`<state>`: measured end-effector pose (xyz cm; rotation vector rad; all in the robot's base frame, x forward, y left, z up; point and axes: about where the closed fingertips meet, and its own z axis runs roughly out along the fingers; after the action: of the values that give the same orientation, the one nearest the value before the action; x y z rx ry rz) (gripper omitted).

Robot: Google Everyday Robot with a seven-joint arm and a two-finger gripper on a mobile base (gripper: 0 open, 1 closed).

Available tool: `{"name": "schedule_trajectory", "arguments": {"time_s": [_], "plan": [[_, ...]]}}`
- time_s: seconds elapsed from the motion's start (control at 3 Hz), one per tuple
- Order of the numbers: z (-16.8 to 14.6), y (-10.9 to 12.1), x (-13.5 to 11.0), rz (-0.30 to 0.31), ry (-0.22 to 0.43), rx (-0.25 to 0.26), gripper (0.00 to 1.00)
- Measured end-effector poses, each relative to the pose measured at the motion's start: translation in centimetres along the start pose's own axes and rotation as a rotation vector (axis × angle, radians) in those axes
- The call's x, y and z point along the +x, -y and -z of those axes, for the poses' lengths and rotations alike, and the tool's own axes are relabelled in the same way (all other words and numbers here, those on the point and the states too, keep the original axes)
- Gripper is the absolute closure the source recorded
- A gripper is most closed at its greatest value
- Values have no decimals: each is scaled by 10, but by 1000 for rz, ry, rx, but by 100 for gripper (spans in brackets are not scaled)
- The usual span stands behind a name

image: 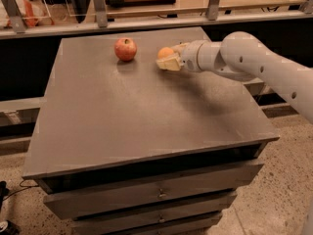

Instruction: Move orange near apple

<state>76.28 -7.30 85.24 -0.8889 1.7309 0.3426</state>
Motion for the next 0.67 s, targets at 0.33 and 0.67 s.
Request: {"name": "schedule_trajectory", "arguments": {"time_s": [0.33, 0.67], "plan": [[-9, 5, -7, 8, 4, -3, 100], [-22, 7, -12, 11, 10, -17, 100]]}}
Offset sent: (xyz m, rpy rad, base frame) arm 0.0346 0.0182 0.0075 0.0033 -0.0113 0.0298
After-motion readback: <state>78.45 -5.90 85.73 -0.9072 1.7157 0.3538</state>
